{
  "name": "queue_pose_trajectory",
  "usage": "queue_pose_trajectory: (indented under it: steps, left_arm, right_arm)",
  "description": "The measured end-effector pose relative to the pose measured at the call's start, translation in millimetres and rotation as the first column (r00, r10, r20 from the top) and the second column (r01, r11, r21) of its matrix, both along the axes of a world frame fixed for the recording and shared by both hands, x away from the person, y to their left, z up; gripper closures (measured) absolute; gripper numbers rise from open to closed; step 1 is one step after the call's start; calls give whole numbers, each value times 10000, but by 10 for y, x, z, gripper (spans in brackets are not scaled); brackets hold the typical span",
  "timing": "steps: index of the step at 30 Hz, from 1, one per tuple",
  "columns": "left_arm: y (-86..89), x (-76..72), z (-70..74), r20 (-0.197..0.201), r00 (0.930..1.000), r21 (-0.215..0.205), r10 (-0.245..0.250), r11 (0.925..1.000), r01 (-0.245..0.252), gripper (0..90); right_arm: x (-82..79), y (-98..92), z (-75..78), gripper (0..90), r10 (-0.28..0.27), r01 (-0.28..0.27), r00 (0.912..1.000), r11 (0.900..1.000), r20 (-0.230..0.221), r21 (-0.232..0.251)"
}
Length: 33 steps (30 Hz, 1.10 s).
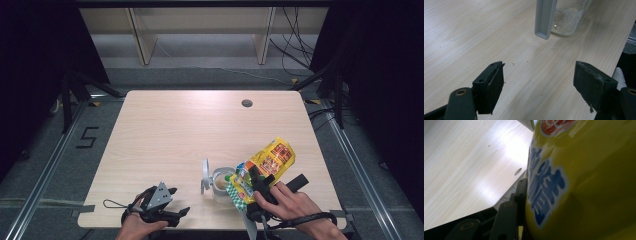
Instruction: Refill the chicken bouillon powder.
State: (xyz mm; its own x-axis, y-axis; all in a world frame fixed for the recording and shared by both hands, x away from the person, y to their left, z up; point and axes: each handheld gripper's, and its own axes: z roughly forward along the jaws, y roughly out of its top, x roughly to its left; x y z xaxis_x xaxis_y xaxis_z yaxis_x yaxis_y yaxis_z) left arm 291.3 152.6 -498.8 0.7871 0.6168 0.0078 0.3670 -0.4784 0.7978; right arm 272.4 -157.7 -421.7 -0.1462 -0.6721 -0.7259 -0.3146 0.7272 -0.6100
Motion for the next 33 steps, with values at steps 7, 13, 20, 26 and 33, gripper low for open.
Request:
queue_pose_trajectory:
  steps: [7,13,20,26,33]
  left_arm:
    - [4,0,6,-28,10000,92,-5,10000,5,242]
    - [7,3,11,-19,10000,97,-83,9999,83,236]
    - [8,6,13,-6,10000,138,-71,9999,71,204]
    - [5,12,9,102,9999,156,-138,9998,136,197]
    - [-1,6,4,42,10000,8,-45,10000,45,193]
  right_arm:
    - [8,0,17,684,212,-212,9998,9994,13,-267]
    - [-1,-6,8,684,-71,70,9997,10000,-225,-40]
    - [6,-8,17,684,0,1,10000,10000,-56,8]
    - [17,2,40,687,106,-114,9997,9993,-207,-358]
    - [14,-2,44,688,111,-121,9997,9990,-218,-428]
